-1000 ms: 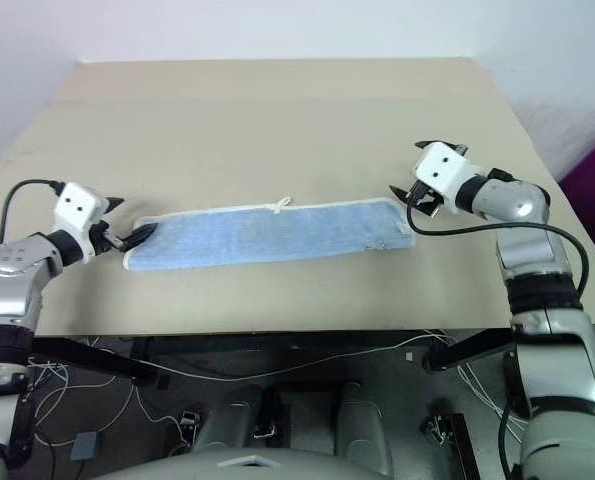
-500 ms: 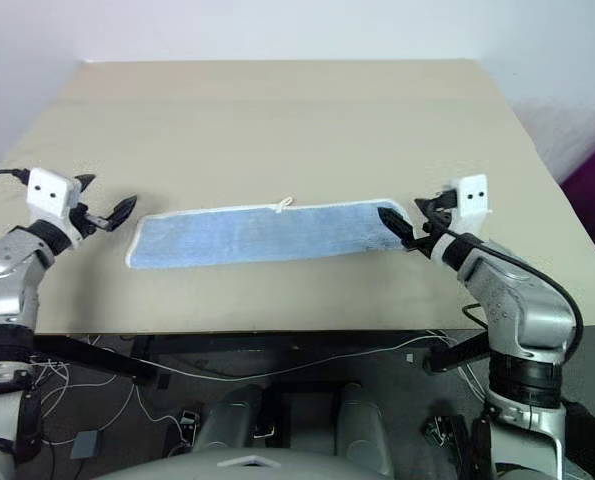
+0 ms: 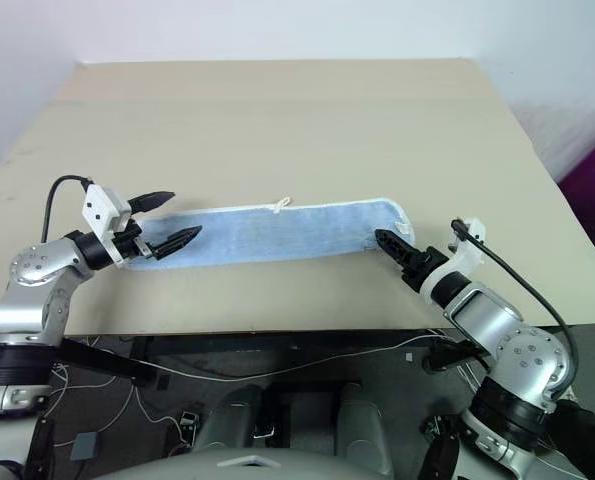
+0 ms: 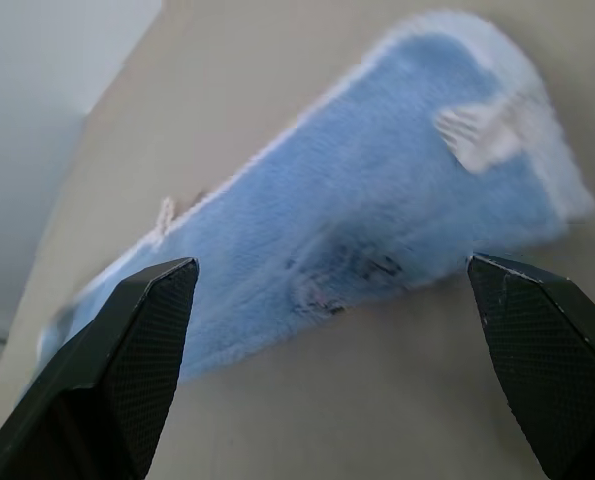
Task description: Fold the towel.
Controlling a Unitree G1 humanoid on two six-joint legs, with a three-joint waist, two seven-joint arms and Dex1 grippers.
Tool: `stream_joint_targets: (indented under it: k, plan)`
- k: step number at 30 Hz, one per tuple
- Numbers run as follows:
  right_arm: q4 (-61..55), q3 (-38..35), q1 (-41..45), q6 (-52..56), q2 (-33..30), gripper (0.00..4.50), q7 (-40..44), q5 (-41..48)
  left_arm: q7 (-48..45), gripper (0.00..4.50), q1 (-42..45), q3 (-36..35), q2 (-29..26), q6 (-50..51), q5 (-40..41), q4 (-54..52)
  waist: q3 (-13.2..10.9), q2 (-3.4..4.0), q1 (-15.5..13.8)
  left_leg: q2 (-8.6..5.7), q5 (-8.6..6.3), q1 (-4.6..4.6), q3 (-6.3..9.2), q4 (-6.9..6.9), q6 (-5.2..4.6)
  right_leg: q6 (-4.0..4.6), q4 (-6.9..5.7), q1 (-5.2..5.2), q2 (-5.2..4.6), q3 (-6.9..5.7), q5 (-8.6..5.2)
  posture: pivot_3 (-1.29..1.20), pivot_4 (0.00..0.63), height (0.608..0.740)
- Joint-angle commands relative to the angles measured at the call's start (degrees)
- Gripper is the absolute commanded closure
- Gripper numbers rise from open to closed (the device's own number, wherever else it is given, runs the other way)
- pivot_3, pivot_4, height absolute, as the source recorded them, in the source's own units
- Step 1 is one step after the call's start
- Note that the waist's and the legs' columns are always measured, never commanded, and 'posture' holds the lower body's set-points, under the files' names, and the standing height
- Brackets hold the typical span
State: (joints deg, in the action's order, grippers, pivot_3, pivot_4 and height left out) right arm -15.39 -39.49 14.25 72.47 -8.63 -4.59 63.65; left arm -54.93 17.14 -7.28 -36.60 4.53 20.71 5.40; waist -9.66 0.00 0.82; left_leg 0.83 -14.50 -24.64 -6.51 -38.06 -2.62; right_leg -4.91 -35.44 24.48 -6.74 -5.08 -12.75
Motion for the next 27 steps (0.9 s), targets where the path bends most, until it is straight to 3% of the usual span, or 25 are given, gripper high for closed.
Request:
stream_joint_targets:
  k: [1, 8, 17, 20, 27]
  plan:
    - [2.05, -1.36, 2.06, -1.25, 1.25, 0.00, -5.63, 4.84, -1.08, 0.06, -1.00, 0.68, -0.25, 0.66, 0.72, -3.56, 0.01, 0.00, 0.05, 0.00, 0.00, 0.00, 0.00, 0.00, 0.00, 0.00, 0.00, 0.00, 0.02, 0.00, 0.00, 0.00, 0.150, 0.740]
    - [7.33, -0.99, 5.43, -7.24, 3.37, 0.00, -14.24, 10.91, -1.23, 0.06, -2.70, 1.11, 0.19, 2.15, 1.29, -6.80, 0.02, -0.01, 0.16, 0.01, 0.00, 0.01, 0.00, 0.00, -0.01, -0.01, 0.00, -0.01, 0.08, 0.00, -0.01, 0.00, 0.150, 0.740]
    - [13.32, 1.65, 7.22, -15.08, 3.62, 0.00, -17.53, 11.65, -1.32, 0.06, -3.17, 1.79, 0.71, 2.83, 1.28, -8.05, 0.03, -0.04, 0.22, 0.04, 0.01, 0.02, 0.00, 0.00, -0.02, -0.02, 0.01, -0.03, 0.14, 0.00, -0.01, 0.00, 0.150, 0.740]
    - [14.22, 1.89, 7.03, -17.42, 3.28, 0.56, -18.05, 12.01, -1.34, 0.02, -3.11, 1.89, 0.81, 2.76, 1.24, -7.98, 0.04, -0.04, 0.21, 0.04, 0.01, 0.02, 0.00, 0.00, -0.02, -0.02, 0.01, -0.04, 0.14, 0.00, -0.01, 0.00, 0.150, 0.740]
    - [14.84, 2.67, 6.58, -20.66, 2.01, 2.95, -17.27, 13.02, -1.31, 0.02, -3.28, 2.53, 1.45, 2.62, 1.08, -8.25, 0.02, 0.00, 0.13, 0.04, 0.00, 0.02, 0.00, 0.00, -0.02, -0.02, 0.02, -0.03, 0.13, 0.00, -0.01, 0.00, 0.150, 0.740]
